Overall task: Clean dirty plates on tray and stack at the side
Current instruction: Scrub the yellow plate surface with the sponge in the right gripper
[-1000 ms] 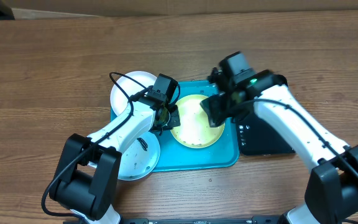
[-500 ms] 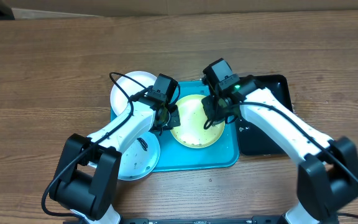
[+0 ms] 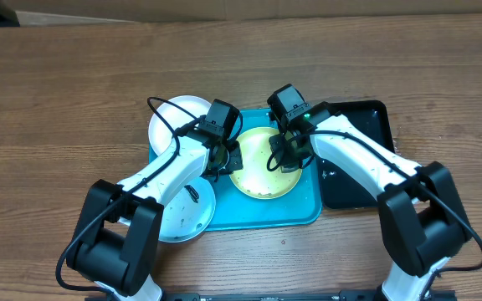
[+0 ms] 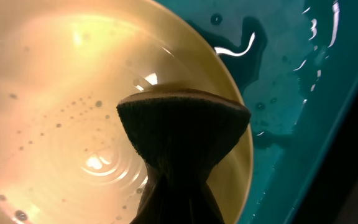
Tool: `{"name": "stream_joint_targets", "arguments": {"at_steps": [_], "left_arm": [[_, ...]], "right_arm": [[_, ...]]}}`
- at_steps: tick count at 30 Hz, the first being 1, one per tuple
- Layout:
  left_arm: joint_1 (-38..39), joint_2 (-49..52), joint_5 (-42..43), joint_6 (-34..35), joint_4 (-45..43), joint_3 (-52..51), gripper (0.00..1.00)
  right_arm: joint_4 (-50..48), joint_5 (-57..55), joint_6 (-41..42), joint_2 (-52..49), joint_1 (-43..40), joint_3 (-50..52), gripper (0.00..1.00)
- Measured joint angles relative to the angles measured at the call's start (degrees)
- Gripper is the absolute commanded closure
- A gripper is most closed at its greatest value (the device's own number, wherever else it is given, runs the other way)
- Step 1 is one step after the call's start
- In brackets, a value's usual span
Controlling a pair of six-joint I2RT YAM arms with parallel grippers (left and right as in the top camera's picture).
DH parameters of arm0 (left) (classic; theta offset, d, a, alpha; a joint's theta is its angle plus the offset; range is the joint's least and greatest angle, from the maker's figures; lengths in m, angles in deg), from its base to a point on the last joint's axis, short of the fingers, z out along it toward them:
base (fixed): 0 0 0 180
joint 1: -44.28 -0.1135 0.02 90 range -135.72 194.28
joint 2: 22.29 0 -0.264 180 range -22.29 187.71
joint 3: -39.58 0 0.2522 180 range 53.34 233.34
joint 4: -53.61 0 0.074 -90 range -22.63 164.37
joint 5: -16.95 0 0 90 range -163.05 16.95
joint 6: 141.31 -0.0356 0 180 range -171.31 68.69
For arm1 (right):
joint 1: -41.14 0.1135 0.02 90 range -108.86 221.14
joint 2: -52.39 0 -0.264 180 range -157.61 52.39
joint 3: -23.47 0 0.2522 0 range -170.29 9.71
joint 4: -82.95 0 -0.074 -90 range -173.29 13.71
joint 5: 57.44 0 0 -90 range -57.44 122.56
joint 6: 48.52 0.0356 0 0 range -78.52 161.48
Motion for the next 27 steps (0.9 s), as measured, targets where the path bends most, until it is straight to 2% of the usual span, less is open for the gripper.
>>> {"name": "stream_joint_targets", "arguments": {"at_steps": [12,21,27], "left_arm": [[0.00,0.00,0.02,0.00,0.00,0.00,0.96],[-0.02,0.02,-1.11,0.00,0.26,-0.33,0.96],[0.00,0.02,-1.38,0.00,0.31,-0.37,0.96]], "right_arm": [[-0.13,1.64,1.53,-4.00,-0.46,-0.28,0.96],[-1.05,11.58,1.97,-5.03,-1.88,-0.50,0.96],[-5.55,20.61,2.21,-5.81,-1.79,0.17,0.96]]}}
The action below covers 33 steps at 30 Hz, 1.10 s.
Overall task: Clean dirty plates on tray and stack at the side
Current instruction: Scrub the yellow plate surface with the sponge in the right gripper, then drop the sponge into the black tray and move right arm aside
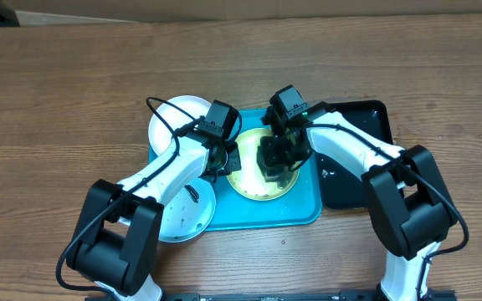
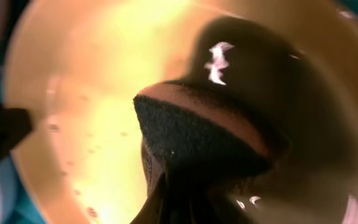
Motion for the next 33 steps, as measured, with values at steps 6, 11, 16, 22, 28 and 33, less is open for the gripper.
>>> {"name": "stream_joint_targets", "arguments": {"at_steps": [6,11,16,22,28,33], "left_arm": [[0.00,0.00,-0.09,0.00,0.00,0.00,0.96],[0.00,0.00,0.11,0.00,-0.07,0.00,0.96],[0.00,0.00,0.11,0.00,-0.07,0.00,0.96],[0.00,0.00,0.11,0.00,-0.07,0.00,0.96],[0.00,0.00,0.11,0.00,-0.11,0.00,0.96],[0.00,0.00,0.11,0.00,-0.13,0.00,0.95]], "right_arm": [[-3.45,10.12,-0.96,-0.72,0.04,0.22,0.96],[0.50,13.88,-2.14,0.31,-1.46,-1.31,0.96],[7.43,13.49,-3.96,8.00,-7.50,-3.48,0.96],[17.22,4.48,-4.83,17.75,-17.92,-5.55,0.96],[21.03,-9.75,-5.01,17.94,-24.65,-3.87,0.96],[17.81,-15.96,-5.16,17.92,-25.20,1.07,0.96]]}}
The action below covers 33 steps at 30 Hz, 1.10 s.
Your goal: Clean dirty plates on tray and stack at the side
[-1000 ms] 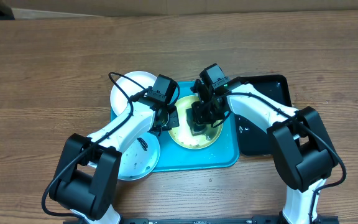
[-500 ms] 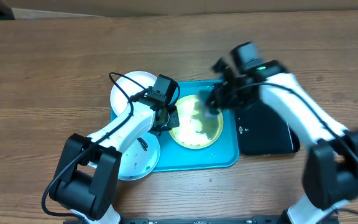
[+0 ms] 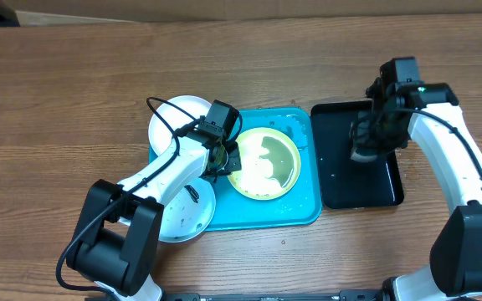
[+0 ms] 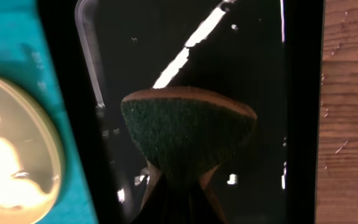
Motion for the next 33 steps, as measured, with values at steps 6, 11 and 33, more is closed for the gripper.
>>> {"name": "stream_joint_targets", "arguments": {"at_steps": [6,11,33], "left_arm": [[0.00,0.00,0.00,0.00,0.00,0.00,0.95],[0.00,0.00,0.00,0.00,0.02,0.00,0.94],[0.00,0.26,0.00,0.15,-0.72,-0.28,0.83]], "right_arm": [[-8.11,-2.78,0.00,-0.20,0.04,7.48,0.96],[-10.78,-3.41,-0.04,-0.35,0.04,11.96,0.28],[-6.43,-4.11,2.21,-0.63,-18.29,-6.64,0.00]]}}
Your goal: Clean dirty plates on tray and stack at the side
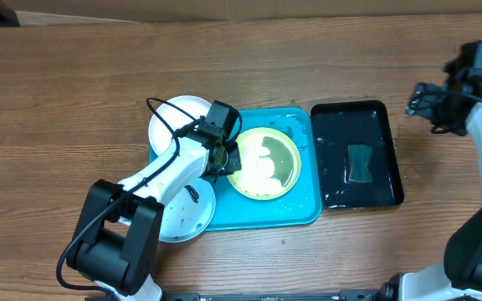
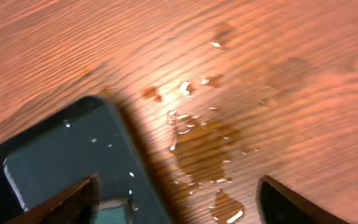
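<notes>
A yellow-green plate (image 1: pixel 263 162), wet with white suds, lies on the teal tray (image 1: pixel 304 209). My left gripper (image 1: pixel 229 155) sits at the plate's left rim, shut on it. One white plate (image 1: pixel 178 115) lies at the tray's top-left corner, another (image 1: pixel 181 216) at its lower left. A green sponge (image 1: pixel 359 162) lies in the black tray (image 1: pixel 341 196). My right gripper (image 1: pixel 418 104) hovers right of the black tray, open and empty (image 2: pixel 179 208), over wet wood.
Water drops (image 2: pixel 204 146) are spread over the wooden table just outside the black tray's corner (image 2: pixel 73 146). The left arm's cable (image 1: pixel 161 113) loops over the upper white plate. Bare table (image 1: pixel 74 84) surrounds both trays.
My right gripper held the sponge over the black tray. Now the sponge lies in that tray, and the gripper is open and farther right over the table. The left arm has not moved.
My right gripper first held the sponge on the yellow-green plate, at its right part and then its middle, while the left gripper stayed at the rim. Later the sponge was over the black tray. Now it lies there, released.
</notes>
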Tool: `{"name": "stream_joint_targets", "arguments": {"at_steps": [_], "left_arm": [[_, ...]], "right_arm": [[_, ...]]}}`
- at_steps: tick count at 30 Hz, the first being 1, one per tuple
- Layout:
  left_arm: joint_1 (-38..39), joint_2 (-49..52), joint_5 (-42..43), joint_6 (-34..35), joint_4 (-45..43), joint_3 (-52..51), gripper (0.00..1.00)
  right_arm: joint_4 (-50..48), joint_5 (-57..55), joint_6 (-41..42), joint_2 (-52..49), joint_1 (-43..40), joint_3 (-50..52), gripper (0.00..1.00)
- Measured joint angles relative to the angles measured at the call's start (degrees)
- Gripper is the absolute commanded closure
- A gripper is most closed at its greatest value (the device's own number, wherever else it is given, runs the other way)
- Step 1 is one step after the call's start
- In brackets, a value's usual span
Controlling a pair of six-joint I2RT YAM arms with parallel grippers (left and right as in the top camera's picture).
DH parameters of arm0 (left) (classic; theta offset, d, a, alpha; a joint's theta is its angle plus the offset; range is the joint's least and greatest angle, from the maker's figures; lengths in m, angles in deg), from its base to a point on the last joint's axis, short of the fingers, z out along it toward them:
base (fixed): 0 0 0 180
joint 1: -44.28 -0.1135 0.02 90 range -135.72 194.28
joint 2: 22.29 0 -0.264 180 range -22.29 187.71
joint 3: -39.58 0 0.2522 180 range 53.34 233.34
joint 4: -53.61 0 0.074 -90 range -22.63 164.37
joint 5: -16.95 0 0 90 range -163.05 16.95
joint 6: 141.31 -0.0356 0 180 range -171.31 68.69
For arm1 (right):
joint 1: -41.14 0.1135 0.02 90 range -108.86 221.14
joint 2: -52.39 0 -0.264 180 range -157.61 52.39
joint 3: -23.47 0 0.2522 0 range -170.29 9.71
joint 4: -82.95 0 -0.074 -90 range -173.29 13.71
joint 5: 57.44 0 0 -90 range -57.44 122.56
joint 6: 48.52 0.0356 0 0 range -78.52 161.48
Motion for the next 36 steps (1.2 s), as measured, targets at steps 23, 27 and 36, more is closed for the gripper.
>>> {"name": "stream_joint_targets", "arguments": {"at_steps": [23,27,36], "left_arm": [[-0.52,2.16,0.22,-2.58,14.38,14.08,0.96],[-1.31,2.19,-0.98,-4.46,18.18,21.84,0.96],[0.57,2.19,-3.96,-5.22,17.42,30.16,0.96]], "right_arm": [[0.92,-0.04,0.57,0.00,-1.97,0.52,0.00],[0.90,-0.07,0.59,0.00,-1.97,0.52,0.00],[0.90,-0.07,0.55,0.00,-1.97,0.52,0.00]]}}
